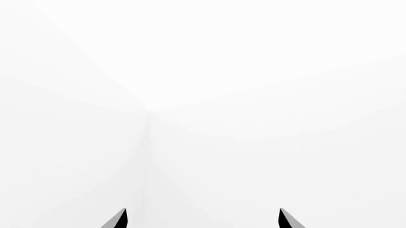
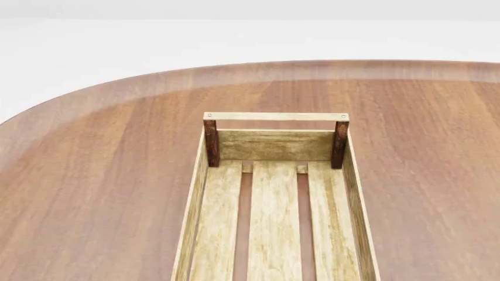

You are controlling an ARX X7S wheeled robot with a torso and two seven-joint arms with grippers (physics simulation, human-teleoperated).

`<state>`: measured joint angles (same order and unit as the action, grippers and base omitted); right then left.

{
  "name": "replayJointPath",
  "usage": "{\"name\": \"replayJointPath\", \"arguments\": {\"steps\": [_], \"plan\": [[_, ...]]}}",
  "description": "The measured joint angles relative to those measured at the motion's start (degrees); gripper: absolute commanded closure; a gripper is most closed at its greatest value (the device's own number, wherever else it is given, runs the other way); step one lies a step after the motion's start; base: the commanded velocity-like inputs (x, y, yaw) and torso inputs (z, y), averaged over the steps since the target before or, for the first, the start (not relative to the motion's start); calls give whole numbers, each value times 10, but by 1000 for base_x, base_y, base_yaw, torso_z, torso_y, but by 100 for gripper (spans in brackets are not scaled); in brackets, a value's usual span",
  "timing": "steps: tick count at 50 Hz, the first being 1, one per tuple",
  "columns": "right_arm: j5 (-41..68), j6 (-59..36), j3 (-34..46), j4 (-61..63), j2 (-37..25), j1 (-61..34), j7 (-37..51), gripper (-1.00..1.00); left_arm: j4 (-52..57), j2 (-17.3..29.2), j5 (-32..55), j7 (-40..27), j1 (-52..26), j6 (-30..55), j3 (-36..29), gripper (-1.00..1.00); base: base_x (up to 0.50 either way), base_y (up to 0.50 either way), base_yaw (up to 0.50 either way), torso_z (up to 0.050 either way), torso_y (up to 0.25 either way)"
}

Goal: Pick up the cream cheese and put it in the tray.

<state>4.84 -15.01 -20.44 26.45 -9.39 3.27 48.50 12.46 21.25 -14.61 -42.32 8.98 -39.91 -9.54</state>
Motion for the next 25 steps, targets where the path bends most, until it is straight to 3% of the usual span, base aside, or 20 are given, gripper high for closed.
{"name": "replayJointPath", "arguments": {"steps": [25], "plan": [[44,12,-18,-46,-3,-3,-9,-100,3,3,-3,-3,0,7,-2,-100,0,0,0,0,0]]}}
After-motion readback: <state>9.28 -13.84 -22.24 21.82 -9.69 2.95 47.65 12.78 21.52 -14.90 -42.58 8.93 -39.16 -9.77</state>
